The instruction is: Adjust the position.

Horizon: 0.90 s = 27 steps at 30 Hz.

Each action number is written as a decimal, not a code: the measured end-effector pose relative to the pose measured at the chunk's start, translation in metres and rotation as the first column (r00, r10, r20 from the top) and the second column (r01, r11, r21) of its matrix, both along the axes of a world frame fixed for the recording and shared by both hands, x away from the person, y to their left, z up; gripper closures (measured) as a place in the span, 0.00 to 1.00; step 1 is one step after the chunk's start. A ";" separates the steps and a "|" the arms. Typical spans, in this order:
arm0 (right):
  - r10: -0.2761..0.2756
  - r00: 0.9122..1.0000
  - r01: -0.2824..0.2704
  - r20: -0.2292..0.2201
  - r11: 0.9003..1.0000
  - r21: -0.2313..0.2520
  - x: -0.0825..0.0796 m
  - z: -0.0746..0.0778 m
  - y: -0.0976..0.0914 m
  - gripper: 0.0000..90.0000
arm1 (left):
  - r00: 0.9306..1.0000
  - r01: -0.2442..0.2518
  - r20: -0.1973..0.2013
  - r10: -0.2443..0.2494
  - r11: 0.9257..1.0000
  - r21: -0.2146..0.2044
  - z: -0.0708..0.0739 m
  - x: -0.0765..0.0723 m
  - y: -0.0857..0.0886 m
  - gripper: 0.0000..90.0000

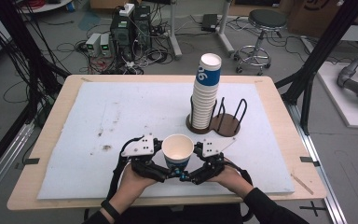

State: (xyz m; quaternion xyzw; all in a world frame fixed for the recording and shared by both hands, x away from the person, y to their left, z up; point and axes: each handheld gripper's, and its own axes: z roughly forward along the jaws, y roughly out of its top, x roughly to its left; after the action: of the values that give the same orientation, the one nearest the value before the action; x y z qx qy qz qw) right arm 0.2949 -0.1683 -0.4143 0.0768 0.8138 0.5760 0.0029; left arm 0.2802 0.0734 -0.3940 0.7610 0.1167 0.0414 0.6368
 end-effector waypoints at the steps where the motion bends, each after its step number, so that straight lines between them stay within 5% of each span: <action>1: 0.005 1.000 -0.005 0.002 1.000 0.003 -0.001 0.000 0.000 0.34 | 1.000 0.000 0.000 0.000 1.000 0.000 0.000 0.000 0.000 0.28; 12: 0.021 1.000 -0.021 0.005 1.000 -0.023 -0.001 -0.002 0.001 0.35 | 1.000 -0.008 0.014 0.008 0.999 -0.037 0.007 -0.003 0.002 0.19; 21: 0.015 1.000 -0.014 0.013 0.999 -0.035 -0.002 -0.003 0.003 0.34 | 1.000 -0.001 0.010 0.002 0.999 -0.048 0.007 -0.003 0.003 0.23; 27: 0.025 1.000 -0.025 0.005 1.000 -0.016 -0.004 -0.003 0.004 0.24 | 1.000 0.009 0.011 -0.009 0.999 -0.054 0.004 -0.004 0.002 0.24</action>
State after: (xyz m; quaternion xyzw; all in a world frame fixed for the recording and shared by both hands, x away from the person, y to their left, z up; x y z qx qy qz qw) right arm 0.2912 -0.1638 -0.4169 0.0649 0.8193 0.5696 -0.0014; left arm 0.2767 0.0751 -0.3905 0.7439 0.1109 0.0396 0.6578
